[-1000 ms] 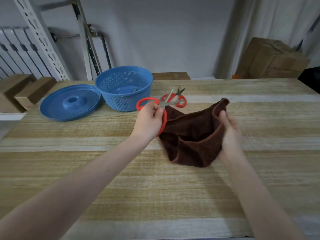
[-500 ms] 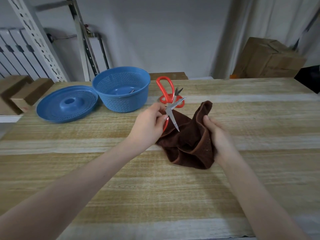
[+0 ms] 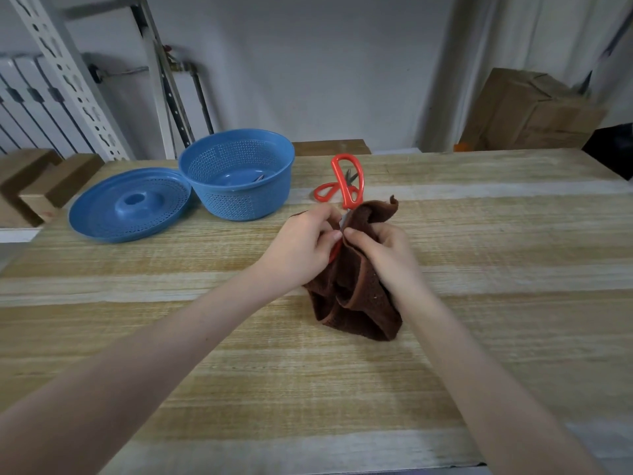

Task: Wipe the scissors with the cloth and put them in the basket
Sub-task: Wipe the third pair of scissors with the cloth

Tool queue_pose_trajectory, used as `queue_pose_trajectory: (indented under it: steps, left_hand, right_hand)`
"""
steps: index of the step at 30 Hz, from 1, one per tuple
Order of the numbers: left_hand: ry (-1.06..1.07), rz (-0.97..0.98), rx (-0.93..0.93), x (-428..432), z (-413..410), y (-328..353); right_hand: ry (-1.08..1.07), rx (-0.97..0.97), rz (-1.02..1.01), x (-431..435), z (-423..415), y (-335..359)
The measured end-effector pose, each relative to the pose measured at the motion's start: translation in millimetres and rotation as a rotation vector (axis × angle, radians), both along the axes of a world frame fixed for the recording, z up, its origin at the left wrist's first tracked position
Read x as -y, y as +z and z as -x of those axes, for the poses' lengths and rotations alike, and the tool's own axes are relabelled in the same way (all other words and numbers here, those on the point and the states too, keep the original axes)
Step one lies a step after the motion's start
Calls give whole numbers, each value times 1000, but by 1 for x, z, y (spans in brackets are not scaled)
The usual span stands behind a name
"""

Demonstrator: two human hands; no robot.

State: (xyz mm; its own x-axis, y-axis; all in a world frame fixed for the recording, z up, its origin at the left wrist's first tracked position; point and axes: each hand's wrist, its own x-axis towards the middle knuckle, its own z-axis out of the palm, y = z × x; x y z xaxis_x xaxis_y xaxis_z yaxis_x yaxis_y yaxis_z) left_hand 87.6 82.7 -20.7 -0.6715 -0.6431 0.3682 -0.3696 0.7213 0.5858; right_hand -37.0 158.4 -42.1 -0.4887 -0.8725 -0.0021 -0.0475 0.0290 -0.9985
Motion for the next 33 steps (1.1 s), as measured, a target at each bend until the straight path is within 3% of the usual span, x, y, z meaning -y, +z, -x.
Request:
queue_pose_trajectory:
  steps: [9,16,22,26,31,33]
  left_hand:
    - [5,-121,-4,-2,2,-3]
    - [-10,-32,29,-3,6,3]
    - [17,-80,54,-1,4,7]
    - [9,-32,41,-5,8,6]
    - [27,-12,62,-6,9,10]
    - [47,-27,59,-5,7,11]
  right_hand:
    - [133,44,20,-10,10,-8]
    - [161,79,55,-2,18,-4]
    - [180,35,32,-6,21,-11]
    - [125,31,37,-7,21,-6]
    - [23,-125,104,-1,14,-3]
    - [-9,-70,109,-1,13,-6]
